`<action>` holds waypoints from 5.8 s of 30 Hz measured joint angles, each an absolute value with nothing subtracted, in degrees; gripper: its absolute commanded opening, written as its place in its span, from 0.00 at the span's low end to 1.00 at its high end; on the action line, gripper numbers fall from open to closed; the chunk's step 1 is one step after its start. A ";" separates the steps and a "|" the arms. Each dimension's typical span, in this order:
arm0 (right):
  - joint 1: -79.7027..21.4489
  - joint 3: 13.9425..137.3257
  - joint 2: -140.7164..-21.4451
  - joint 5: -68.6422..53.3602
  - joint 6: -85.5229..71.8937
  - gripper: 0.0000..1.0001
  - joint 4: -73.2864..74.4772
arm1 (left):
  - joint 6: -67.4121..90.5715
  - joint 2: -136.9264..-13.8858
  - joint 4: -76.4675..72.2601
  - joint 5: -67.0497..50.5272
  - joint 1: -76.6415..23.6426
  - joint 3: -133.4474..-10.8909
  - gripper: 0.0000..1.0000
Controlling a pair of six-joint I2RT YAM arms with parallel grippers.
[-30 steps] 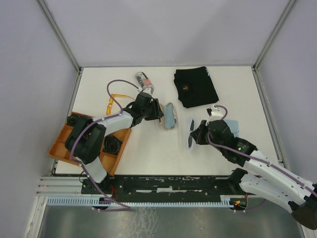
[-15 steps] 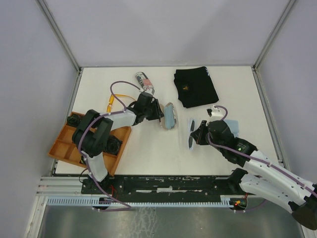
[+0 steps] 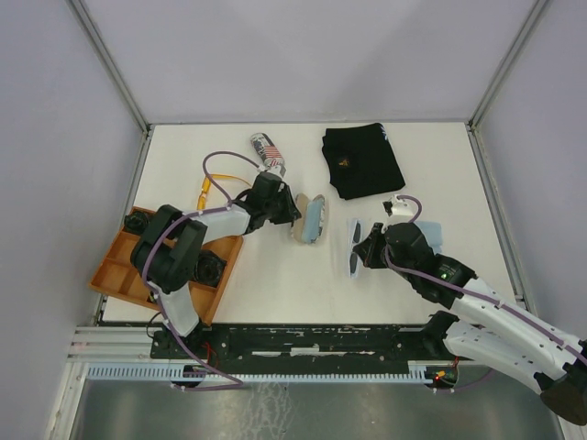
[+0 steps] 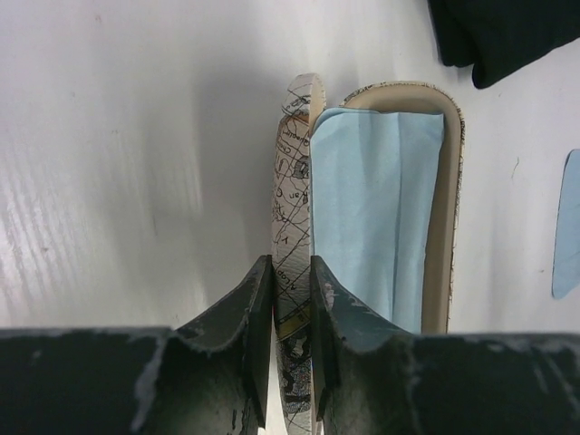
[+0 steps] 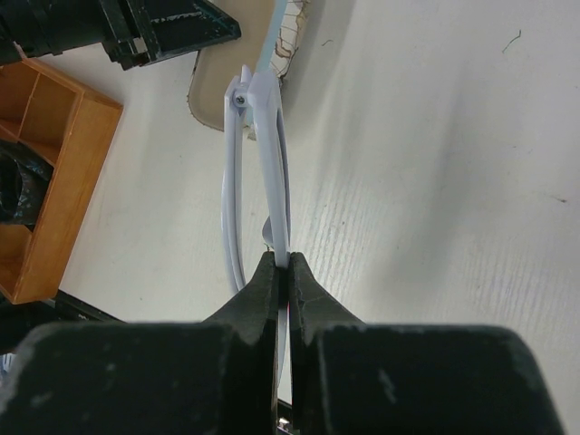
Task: Organize the sunglasses
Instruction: Pick up the sunglasses case from the center of the board, then place the sunglasses case at the center of the board, then place the sunglasses in the sunglasses case.
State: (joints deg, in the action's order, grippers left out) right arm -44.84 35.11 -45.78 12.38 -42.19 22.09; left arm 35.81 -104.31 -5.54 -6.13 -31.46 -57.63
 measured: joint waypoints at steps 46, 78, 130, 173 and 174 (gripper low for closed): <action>-44.84 31.99 -43.97 12.01 -45.21 0.00 22.74 | 33.67 -74.91 16.12 12.38 -43.00 -38.92 0.25; -44.84 31.99 -45.91 8.60 -48.64 0.00 19.88 | 36.05 -72.99 13.37 11.38 -48.69 -39.05 0.45; -44.84 45.17 -88.75 -13.61 -55.31 0.00 0.03 | 37.60 -70.98 13.19 10.33 -49.76 -39.03 0.43; -44.45 48.66 -99.61 -18.11 -55.48 0.02 -3.03 | 37.60 -70.87 13.34 10.44 -49.89 -39.03 0.43; -44.45 48.66 -99.68 -18.20 -55.48 0.03 -3.07 | 37.60 -70.85 13.37 10.46 -49.89 -39.03 0.43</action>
